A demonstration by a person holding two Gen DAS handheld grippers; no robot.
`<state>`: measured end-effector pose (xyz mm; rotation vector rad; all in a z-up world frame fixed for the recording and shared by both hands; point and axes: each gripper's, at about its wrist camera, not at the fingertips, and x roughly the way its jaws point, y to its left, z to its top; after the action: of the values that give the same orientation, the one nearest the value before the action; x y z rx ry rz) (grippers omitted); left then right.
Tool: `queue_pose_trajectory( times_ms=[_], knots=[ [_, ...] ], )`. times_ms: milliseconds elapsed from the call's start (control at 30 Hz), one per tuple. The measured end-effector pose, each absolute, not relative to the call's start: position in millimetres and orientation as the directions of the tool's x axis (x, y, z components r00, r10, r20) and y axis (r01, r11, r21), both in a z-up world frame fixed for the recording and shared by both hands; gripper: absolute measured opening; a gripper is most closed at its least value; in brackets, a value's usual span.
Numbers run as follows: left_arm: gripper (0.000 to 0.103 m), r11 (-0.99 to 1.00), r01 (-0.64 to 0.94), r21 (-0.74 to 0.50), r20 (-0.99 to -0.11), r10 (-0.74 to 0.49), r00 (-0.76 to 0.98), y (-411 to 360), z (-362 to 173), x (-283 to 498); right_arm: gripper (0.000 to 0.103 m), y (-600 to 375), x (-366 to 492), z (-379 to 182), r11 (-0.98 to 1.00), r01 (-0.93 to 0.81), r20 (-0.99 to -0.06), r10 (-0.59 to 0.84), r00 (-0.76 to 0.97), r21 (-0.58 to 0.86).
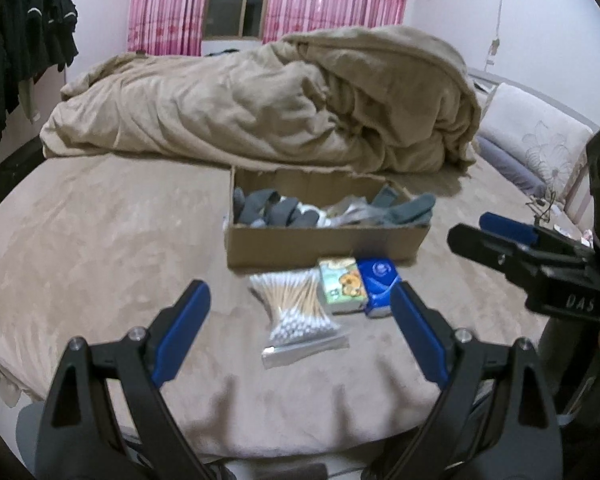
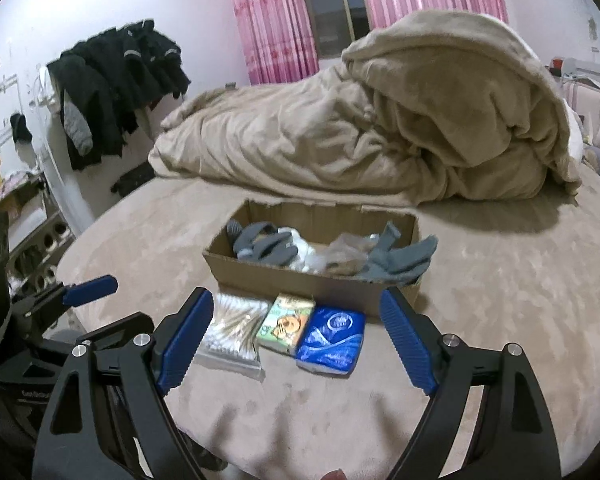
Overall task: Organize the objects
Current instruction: 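Grasp the cotton swab bag with the left tool while the right tool grasps the blue tissue pack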
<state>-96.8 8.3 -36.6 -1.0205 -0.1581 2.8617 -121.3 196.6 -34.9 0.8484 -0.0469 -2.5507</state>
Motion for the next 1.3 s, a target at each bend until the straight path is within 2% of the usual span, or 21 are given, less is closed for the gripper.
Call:
queue_pose_trajectory(
  times_ms=[767,1133,1233,1300],
  knots=[
    [0.093,-0.993,-0.050,-0.110,-0.739,0.116,-0.664,18,-122,-158,0.087,183,-179,-136,-0.922,0.357,-0.735,-0.347,-0.582,0.152],
    [0.093,-0.991,-0.068,-0.116,-0.763,0.133,-0.632,17,-150,-172,0.084,180,-188,-156,-0.914,0.377,-0.760,-0.351,-0.546,0.151],
    [0.089,-0.989,-0.073,-0.127,-0.757,0.144,-0.638,15,-149,-169,0.080,181,-183,-156,-0.908,0.397,-0.761,-0.353,-0.544,0.138],
    [0.080,-0.988,-0.073,-0.137,-0.752,0.152,-0.642,13,-147,-167,0.078,184,-181,-158,-0.906,0.401,-0.762,-0.356,-0.541,0.139]
  ],
)
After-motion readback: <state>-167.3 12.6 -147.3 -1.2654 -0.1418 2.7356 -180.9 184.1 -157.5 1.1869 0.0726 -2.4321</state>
